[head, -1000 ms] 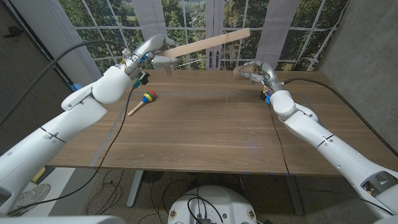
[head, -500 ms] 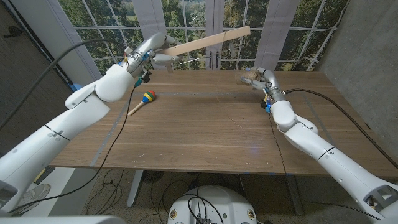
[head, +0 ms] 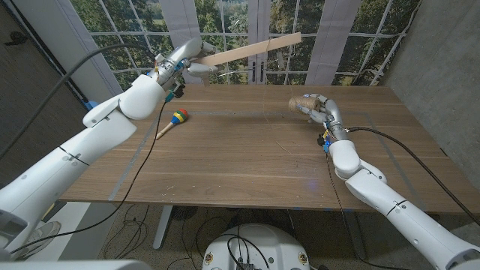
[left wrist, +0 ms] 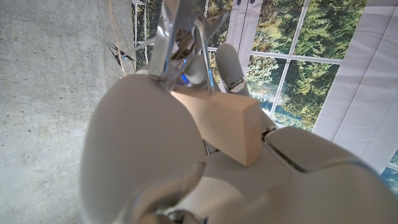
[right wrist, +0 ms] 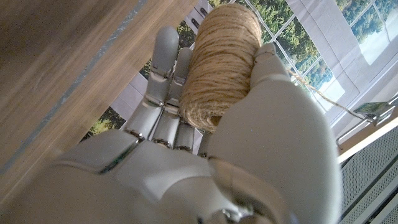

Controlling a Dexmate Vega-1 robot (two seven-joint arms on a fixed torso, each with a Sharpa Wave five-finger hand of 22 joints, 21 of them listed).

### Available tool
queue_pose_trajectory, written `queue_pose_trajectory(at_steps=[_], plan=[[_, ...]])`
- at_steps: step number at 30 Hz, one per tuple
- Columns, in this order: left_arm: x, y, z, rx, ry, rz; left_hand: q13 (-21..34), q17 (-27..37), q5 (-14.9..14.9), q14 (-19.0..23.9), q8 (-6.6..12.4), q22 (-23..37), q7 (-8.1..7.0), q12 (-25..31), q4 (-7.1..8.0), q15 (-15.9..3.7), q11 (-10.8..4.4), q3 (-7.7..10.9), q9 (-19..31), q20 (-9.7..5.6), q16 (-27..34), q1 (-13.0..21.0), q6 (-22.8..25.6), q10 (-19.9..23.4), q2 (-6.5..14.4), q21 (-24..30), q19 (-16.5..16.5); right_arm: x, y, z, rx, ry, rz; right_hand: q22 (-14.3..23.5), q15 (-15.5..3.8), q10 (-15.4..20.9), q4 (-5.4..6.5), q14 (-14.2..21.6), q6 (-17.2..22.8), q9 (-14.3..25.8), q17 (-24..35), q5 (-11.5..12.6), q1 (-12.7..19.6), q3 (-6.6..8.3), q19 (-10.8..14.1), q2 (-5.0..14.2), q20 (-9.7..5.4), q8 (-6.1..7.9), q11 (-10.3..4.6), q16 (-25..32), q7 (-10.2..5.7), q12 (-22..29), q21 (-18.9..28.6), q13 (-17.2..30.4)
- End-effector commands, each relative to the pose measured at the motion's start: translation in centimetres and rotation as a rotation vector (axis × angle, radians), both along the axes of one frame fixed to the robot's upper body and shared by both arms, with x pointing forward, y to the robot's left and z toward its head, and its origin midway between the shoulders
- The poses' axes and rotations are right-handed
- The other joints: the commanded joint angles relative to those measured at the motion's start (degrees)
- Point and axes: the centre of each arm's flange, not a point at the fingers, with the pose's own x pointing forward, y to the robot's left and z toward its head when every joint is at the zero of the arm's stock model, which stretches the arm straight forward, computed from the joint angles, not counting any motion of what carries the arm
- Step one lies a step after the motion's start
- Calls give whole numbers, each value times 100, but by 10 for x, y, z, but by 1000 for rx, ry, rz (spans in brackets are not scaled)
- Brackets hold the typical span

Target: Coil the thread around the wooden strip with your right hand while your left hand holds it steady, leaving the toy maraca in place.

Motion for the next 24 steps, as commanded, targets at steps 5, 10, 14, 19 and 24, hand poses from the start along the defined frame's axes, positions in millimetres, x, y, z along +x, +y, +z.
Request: queue_pose_trajectory(at_steps=[5,10,14,19,24], plan=[[9,-17,2,23,13,-4,24,22,30,65,-9,16,-1,-23,877,0,-11,868,22,-604,16,33,35,64,58,22,-13,-46,-3,-19,98,-179,145,2,-1273,2246,473,2617,2570,332,225,41,-533,699,-228,991,-242,-21,176,47,1420,722,64,960],[12,-24,2,38,26,-11,9,26,29,73,-10,22,4,-34,879,1,-4,866,22,-607,21,31,43,84,58,24,-18,-58,5,-11,61,-232,240,-1,-1274,2260,462,2617,2594,339,229,44,-535,695,-238,990,-248,-30,182,63,1423,718,98,981],[11,-27,1,38,24,-14,28,11,29,64,-11,17,7,-33,876,-2,-1,868,29,-607,8,36,36,79,61,19,-14,-67,12,-1,11,-264,328,-4,-1278,2305,447,2645,2620,339,231,46,-530,694,-230,994,-242,-39,183,89,1424,711,133,972],[10,-28,0,41,28,-18,39,23,28,80,-17,18,8,-38,879,0,6,867,21,-604,22,35,39,77,63,18,-15,-75,20,11,-52,-288,442,-9,-1277,2409,415,2734,2704,312,187,43,-515,689,-174,1000,-237,-45,221,122,1441,704,189,934],[6,-28,-2,38,22,-16,25,25,27,63,-14,35,-1,-47,881,2,13,867,25,-607,17,34,46,95,62,27,-23,-81,29,22,-126,-294,531,-17,-1282,2519,380,2810,2769,294,132,40,-495,693,-109,1010,-233,-56,255,150,1452,702,250,907]])
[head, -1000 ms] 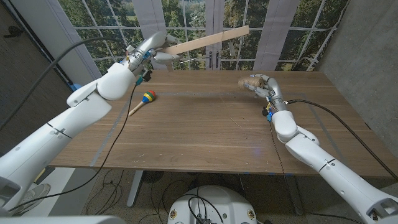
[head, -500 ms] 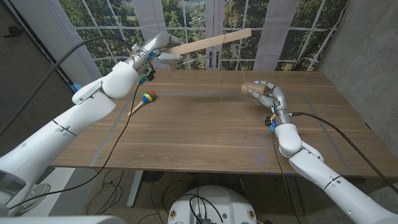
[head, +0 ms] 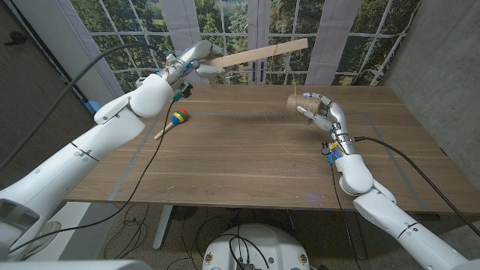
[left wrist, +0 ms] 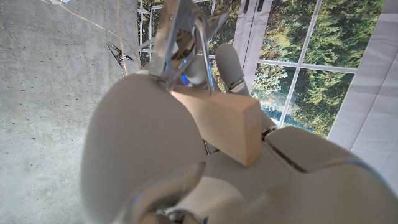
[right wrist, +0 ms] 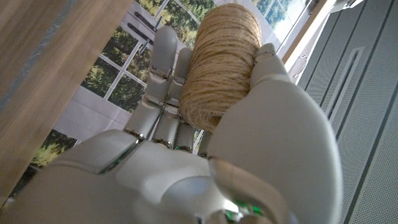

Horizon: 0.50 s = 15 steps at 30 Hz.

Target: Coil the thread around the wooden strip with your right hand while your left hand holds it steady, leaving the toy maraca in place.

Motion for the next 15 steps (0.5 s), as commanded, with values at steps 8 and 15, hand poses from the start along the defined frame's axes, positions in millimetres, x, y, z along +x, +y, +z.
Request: queue_pose_trajectory(at_steps=[8,15], plan=[[-11,-4,-6,3,-9,-10,45,2,22,72,-12,14,8,-5,873,-3,15,864,35,-607,12,33,49,34,41,14,-12,-33,22,39,-227,-140,250,-1,-1274,2554,364,2844,2823,16,124,20,-498,706,-86,1026,-222,33,236,92,1454,686,121,902],[-16,-3,-8,0,-16,-15,16,-9,21,64,-16,13,5,-28,876,-2,8,862,35,-608,2,32,49,58,42,13,-12,-62,16,52,-309,-190,34,-8,-1277,2550,363,2807,2816,42,178,19,-510,726,-101,1024,-230,20,224,125,1436,682,148,942]])
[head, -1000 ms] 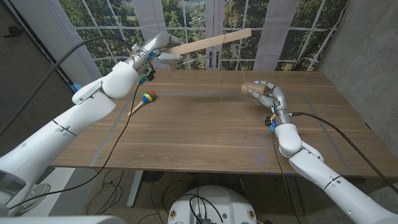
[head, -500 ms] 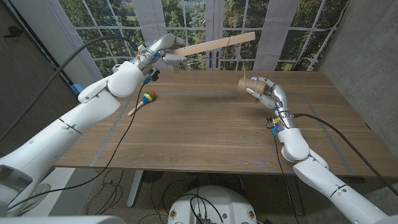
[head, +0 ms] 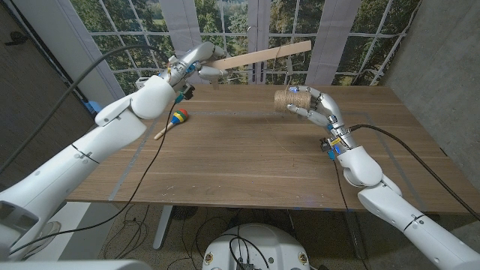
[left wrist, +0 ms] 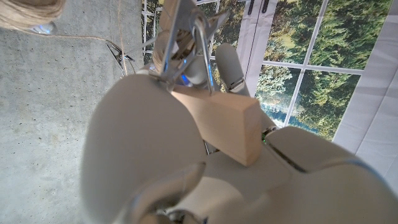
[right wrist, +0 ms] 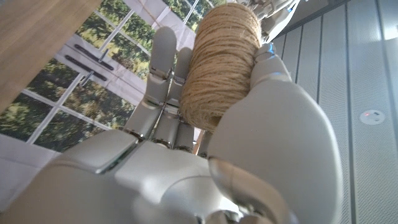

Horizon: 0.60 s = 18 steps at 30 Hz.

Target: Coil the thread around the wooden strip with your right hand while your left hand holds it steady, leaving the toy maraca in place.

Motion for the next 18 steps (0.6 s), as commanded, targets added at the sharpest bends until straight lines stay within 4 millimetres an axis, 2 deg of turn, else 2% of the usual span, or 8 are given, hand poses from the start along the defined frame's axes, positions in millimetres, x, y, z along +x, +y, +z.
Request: queue_pose_trajectory(at_steps=[1,4,11,18], plan=[[-9,2,-4,-6,-12,-10,-5,6,22,67,-18,14,8,-25,877,0,-1,862,20,-609,5,25,47,61,39,14,-9,-45,-4,30,-131,-137,-191,6,-1277,2505,362,2805,2789,43,179,20,-512,727,-129,1024,-207,41,185,41,1407,682,47,947],[-11,3,-5,-17,-23,-13,3,5,22,65,-24,18,10,-30,875,-3,7,863,14,-604,3,28,46,52,39,16,-9,-59,-7,34,-157,-165,-324,4,-1280,2482,360,2772,2764,70,205,20,-517,738,-167,1019,-225,33,168,49,1393,675,52,975],[-11,3,-4,-5,-11,-18,7,15,19,84,-20,24,3,-43,876,0,12,861,26,-601,18,30,46,54,42,17,-12,-75,-5,36,-223,-181,-425,1,-1281,2464,363,2753,2769,89,227,18,-540,750,-209,1018,-221,15,150,67,1382,653,77,1002],[-10,4,-5,-7,-12,-15,42,-14,15,83,-30,21,13,-42,869,-4,1,856,13,-609,2,36,50,43,41,14,-6,-99,-1,44,-274,-246,-611,-3,-1280,2445,362,2710,2742,123,241,16,-562,766,-262,1012,-230,-11,149,71,1389,622,101,1023]])
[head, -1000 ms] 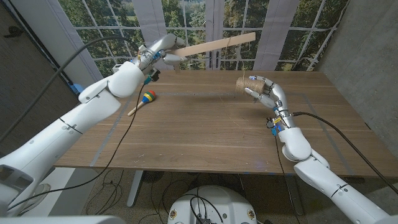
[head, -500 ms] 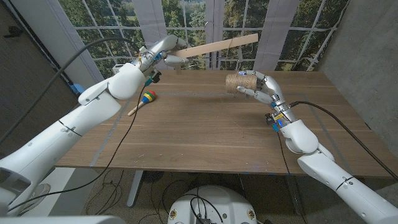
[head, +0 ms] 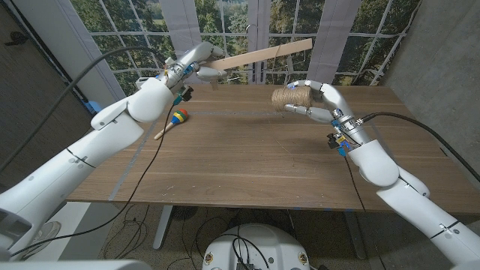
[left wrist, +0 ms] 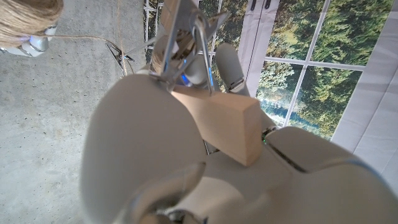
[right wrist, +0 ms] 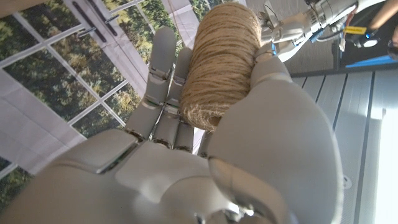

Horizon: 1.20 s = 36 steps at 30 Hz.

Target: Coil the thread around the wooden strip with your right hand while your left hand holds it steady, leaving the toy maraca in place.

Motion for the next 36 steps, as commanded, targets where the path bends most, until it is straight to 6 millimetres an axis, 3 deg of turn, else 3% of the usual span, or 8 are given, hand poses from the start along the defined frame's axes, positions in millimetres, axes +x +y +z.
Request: queue_pose_trajectory(at_steps=[1,6,14,24,36], plan=[[-1,1,-1,9,7,-6,40,9,27,87,-27,19,8,-3,870,-3,1,858,14,-611,11,36,55,40,44,13,-3,-53,2,18,-94,-139,-294,10,-1283,2431,362,2705,2740,80,249,33,-563,771,-241,1013,-253,-19,167,33,1384,609,60,1015],[0,2,-1,-10,3,-10,13,24,28,85,-22,33,8,-22,874,0,11,861,40,-601,21,34,35,60,45,19,-5,-70,4,22,-118,-185,-314,8,-1286,2421,360,2680,2748,96,269,33,-574,782,-263,1007,-256,-26,146,38,1376,606,76,1049],[3,0,-1,-1,11,-10,42,0,24,85,-26,30,4,-24,872,-1,5,857,18,-608,9,38,66,48,47,15,-4,-82,20,32,-205,-228,-245,5,-1284,2395,368,2652,2738,109,257,36,-600,796,-307,1012,-268,-54,116,24,1359,586,95,1087],[5,0,-1,-2,14,-5,48,33,23,83,-32,29,5,-35,877,3,8,858,17,-612,32,35,58,56,46,16,2,-115,48,51,-338,-454,-544,0,-1292,2279,395,2509,2639,180,332,53,-669,820,-490,983,-306,-114,33,5,1292,533,87,1178],[6,-1,-1,-5,21,-8,43,19,20,72,-30,33,4,-55,881,5,-2,858,25,-608,19,33,59,65,48,12,-7,-121,70,67,-473,-675,-792,-12,-1300,2160,437,2333,2585,213,408,82,-747,839,-782,947,-325,-175,-23,-43,1224,488,10,1285]])
